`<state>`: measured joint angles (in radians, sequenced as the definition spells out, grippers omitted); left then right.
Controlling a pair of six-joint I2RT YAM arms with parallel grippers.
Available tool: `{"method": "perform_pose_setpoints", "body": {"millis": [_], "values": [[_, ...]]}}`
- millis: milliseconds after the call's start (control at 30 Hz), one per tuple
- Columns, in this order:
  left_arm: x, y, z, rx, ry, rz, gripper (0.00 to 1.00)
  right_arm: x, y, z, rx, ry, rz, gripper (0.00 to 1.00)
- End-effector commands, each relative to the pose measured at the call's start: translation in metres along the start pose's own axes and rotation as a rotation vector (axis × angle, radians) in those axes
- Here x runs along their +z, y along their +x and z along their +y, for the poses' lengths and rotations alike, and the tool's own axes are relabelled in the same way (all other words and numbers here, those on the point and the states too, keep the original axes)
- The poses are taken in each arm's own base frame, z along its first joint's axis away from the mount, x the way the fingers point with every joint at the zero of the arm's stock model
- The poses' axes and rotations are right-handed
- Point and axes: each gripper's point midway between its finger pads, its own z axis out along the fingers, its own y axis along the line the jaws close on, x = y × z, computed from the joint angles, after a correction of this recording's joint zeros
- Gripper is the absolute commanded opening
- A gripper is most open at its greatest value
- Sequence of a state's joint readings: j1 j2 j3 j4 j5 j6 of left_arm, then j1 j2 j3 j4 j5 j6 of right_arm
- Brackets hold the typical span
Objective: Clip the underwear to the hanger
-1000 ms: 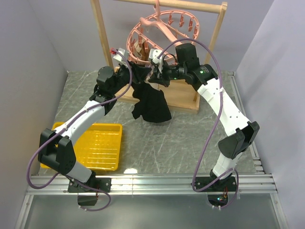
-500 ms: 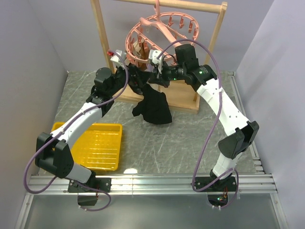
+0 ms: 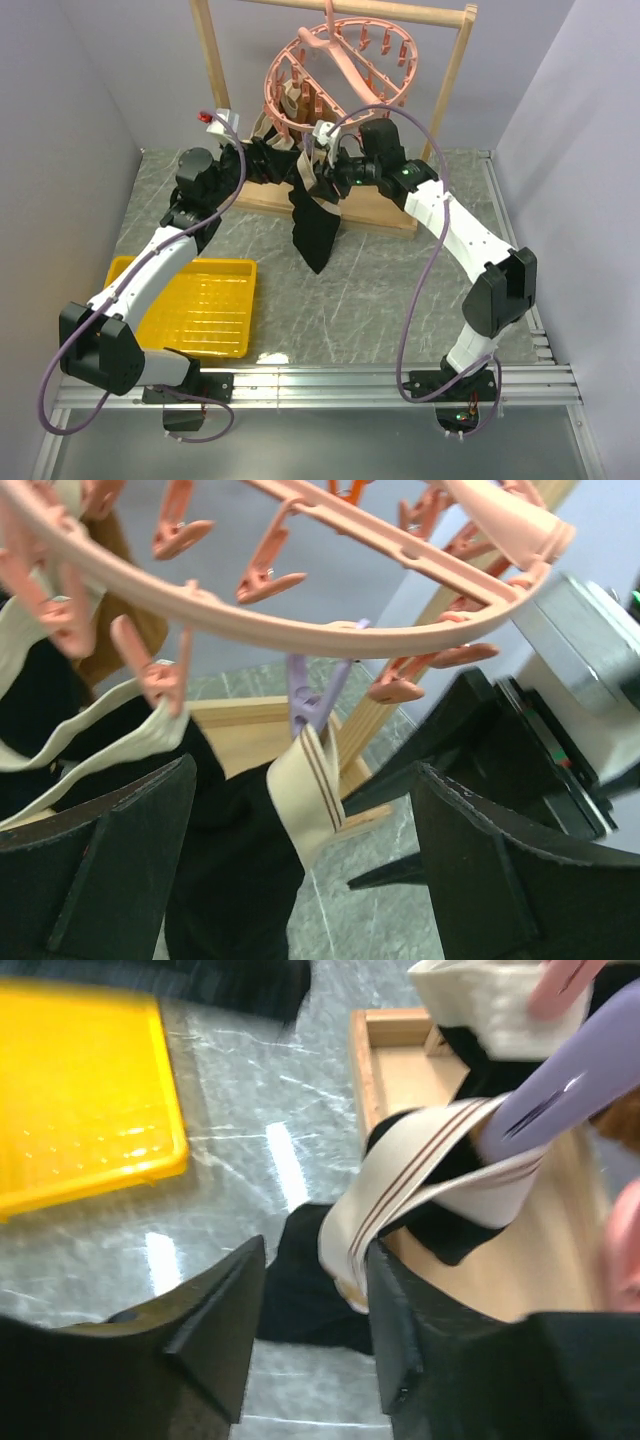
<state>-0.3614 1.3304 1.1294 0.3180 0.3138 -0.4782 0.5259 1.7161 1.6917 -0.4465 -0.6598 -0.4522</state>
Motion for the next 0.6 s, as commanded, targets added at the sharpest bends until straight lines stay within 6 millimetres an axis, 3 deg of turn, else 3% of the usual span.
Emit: {"method": "perform_pose_setpoints", "body": {"millis": [0,167,233,267,333,567], "values": [[-0.002,-0.006,0.016,-0.032,-0.060,-0.014,0.91,-0.018,-0.039,0.003,-0.005,0.063,-0.128,0.53],[0.002,-0.010,0.043,-0.070,-0.110,-0.029,0.91,-0.042,-0.045,0.013,0.038,0.115,-0.178,0.59],[0.003,-0.013,0.045,-0.074,-0.102,-0.041,0.91,-0.055,-0.052,0.021,0.066,0.116,-0.203,0.63],[0.003,-0.013,0.050,-0.077,-0.106,-0.042,0.91,-0.058,-0.044,0.022,0.092,0.119,-0.195,0.63],[0.003,-0.012,0.051,-0.085,-0.099,-0.041,0.91,-0.070,-0.046,0.028,0.132,0.120,-0.214,0.64],[-0.009,-0.017,0.046,-0.075,-0.049,-0.052,0.91,-0.113,-0.018,0.019,0.270,0.202,-0.237,0.65]]}}
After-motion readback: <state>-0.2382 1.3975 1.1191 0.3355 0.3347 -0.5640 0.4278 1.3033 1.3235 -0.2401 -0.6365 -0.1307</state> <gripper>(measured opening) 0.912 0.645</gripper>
